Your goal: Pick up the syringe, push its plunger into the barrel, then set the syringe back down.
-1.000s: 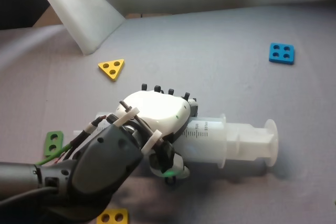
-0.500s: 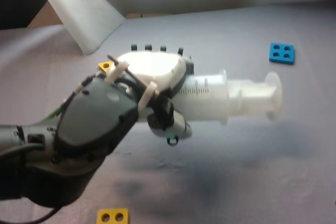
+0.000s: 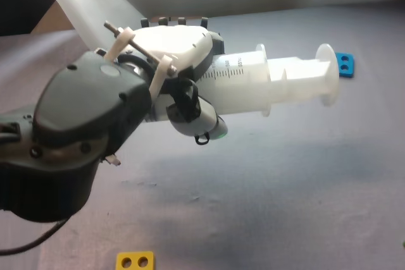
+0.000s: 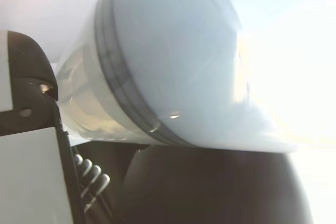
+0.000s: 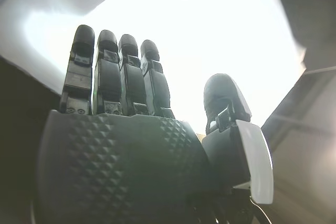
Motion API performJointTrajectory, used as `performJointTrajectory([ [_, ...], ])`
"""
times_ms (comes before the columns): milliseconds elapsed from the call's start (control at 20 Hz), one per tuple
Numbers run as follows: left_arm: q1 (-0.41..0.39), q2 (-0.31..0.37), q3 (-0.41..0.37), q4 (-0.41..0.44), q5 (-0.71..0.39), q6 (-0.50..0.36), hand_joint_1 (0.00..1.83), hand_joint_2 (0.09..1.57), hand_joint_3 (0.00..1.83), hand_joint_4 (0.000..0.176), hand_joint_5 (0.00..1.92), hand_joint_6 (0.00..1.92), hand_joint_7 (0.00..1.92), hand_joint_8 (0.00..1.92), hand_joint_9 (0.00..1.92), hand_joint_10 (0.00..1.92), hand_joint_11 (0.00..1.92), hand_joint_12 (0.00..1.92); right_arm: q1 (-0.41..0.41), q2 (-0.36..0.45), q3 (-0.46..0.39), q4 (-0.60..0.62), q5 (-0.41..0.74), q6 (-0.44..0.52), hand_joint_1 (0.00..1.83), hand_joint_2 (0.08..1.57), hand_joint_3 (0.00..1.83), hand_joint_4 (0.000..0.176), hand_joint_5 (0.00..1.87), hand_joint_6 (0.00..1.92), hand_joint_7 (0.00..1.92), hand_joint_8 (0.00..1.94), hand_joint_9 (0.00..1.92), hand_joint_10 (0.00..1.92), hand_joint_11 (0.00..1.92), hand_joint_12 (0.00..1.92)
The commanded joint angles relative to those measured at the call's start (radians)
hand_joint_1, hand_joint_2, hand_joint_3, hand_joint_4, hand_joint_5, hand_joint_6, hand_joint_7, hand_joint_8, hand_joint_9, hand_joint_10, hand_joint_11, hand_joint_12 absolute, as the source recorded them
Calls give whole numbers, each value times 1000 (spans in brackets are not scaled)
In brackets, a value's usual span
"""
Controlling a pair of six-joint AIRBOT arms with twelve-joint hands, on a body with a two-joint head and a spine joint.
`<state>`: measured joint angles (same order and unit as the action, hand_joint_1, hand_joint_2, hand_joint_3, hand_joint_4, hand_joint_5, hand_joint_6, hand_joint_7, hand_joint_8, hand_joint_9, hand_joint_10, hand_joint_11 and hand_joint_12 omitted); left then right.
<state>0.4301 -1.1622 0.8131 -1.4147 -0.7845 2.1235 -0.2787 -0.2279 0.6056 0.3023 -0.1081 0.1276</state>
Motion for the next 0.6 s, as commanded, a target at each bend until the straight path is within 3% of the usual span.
performJointTrajectory([
  [0,-27,4,-4,75,-24,9,1277,1358,3,0,576,1625,492,1795,473,1717,341,1638,2,1,6,43,105,6,0,1334,0,0,277,8,238,7,183,10,0,500],
  [50,-40,5,-4,59,-19,21,1276,1360,3,0,568,1660,494,1780,474,1715,336,1628,-20,0,15,91,101,8,0,1334,0,0,295,10,259,8,202,13,0,553],
  [150,-49,5,-6,49,-18,23,1281,1351,0,0,602,1593,503,1792,478,1686,348,1615,-46,-20,44,170,74,12,0,1344,3,0,209,2,175,2,137,2,0,369],
  [250,-53,6,-10,45,-18,23,1291,1336,0,0,607,1561,537,1757,512,1657,379,1575,-92,-45,85,289,33,12,0,1330,0,0,214,2,172,1,129,2,0,378],
  [500,-54,6,-17,38,-18,23,1292,1337,0,0,594,1545,545,1759,508,1691,374,1614,-138,-129,160,310,38,1,0,1326,0,0,221,4,169,0,130,2,0,414],
  [550,-54,6,-16,38,-18,23,1294,1330,0,0,599,1602,559,1683,523,1674,369,1651,-139,-151,176,310,40,1,0,1334,1,0,275,12,221,7,178,13,0,486],
])
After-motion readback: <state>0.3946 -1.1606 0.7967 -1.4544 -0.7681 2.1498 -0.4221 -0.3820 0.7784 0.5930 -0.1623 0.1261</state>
